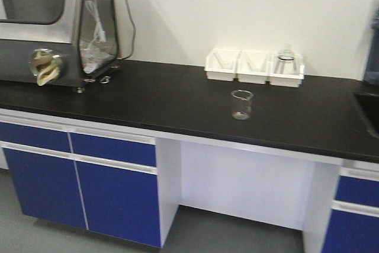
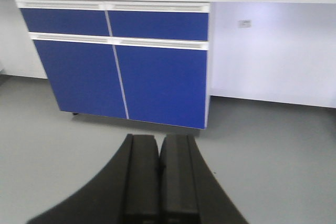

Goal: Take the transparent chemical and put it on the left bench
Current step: 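Hold the pipette in the right gripper while driving to the bench with bins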

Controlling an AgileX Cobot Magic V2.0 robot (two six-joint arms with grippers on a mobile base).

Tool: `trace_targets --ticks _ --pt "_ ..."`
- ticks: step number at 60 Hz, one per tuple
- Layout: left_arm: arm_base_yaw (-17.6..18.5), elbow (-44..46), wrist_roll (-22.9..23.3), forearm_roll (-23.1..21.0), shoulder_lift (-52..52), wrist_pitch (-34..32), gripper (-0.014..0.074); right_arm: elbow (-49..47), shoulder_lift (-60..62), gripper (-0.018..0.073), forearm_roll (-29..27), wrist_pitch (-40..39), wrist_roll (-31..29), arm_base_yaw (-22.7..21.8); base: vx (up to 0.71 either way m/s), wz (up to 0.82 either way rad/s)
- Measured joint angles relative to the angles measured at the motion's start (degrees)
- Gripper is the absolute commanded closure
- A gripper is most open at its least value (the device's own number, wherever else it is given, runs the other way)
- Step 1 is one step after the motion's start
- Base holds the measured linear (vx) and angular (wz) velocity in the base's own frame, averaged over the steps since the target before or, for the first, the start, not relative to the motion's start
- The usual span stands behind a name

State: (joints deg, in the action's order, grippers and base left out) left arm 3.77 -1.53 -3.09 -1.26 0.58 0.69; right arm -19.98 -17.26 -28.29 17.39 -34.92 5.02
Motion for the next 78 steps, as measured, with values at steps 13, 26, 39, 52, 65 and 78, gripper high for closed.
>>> trace_targets --ticks 13,26,39,52,65,78 --pt "0.0 0.0 0.0 0.0 0.0 0.0 0.06 0.0 0.0 0.0559 0.0 0.0 0.0 0.0 0.33 0.38" --pt "0.0 0.0 0.0 0.0 0.0 0.0 0.06 0.0 0.0 0.0559 0.0 0.0 0.0 0.0 0.39 0.38" --pt "0.0 0.0 0.0 0.0 0.0 0.0 0.06 0.0 0.0 0.0559 0.0 0.0 0.0 0.0 0.44 0.23" --pt "0.0 0.0 0.0 0.0 0.0 0.0 0.06 0.0 0.0 0.0559 0.0 0.0 0.0 0.0 0.46 -0.1" --pt "0.0 0.0 0.0 0.0 0.0 0.0 0.06 0.0 0.0 0.0559 0.0 0.0 0.0 0.0 0.44 -0.41" --pt "0.0 0.0 0.0 0.0 0.0 0.0 0.06 0.0 0.0 0.0559 0.0 0.0 0.0 0.0 0.39 -0.58"
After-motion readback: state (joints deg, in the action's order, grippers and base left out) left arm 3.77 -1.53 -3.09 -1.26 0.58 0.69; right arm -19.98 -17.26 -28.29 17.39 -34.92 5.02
